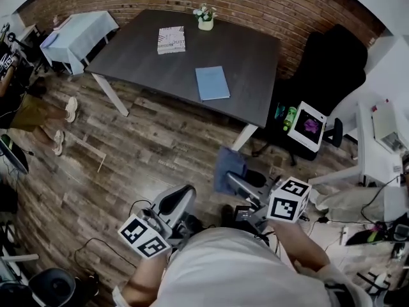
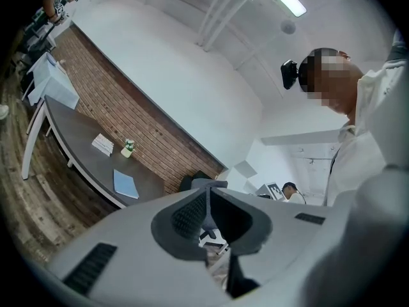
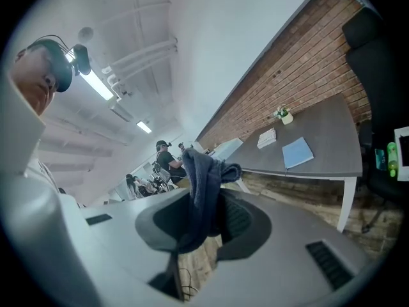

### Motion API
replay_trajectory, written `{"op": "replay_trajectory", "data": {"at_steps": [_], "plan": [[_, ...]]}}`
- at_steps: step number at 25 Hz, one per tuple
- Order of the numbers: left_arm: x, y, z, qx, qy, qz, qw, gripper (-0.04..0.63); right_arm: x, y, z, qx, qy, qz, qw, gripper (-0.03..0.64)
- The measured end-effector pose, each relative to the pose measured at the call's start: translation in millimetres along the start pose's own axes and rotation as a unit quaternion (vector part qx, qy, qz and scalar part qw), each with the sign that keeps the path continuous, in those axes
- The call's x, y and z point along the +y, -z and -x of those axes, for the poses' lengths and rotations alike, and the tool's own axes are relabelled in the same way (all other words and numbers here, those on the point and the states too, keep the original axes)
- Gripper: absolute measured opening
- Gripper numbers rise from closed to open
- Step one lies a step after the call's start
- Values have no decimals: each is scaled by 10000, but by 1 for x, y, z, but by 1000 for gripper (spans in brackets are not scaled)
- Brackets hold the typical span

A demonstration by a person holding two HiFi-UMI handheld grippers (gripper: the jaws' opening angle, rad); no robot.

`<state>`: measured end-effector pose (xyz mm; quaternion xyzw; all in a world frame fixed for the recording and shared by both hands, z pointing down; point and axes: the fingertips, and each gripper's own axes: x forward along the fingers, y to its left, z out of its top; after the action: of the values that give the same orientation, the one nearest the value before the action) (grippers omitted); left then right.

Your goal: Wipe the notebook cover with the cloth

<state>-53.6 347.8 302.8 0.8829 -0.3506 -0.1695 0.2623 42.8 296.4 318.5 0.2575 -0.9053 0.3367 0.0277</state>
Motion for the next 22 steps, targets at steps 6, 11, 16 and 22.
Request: {"op": "replay_trajectory", "data": {"at_steps": [6,11,16,22], "plan": [[15,0,12,202,111,37,9997,28,1,5,-14,-35,285,51,9996,110],[26,4,18,320,163,78,9993,28,0,8,-19,-41,474,93,9988,110],[35,6,13,346,128,131,9992,28,-10,5,-23,50,557,119,9984,110],[50,-3,-5,270,-78,64,9996,28,-36,-13,-34,147,541,165,9983,110]]}}
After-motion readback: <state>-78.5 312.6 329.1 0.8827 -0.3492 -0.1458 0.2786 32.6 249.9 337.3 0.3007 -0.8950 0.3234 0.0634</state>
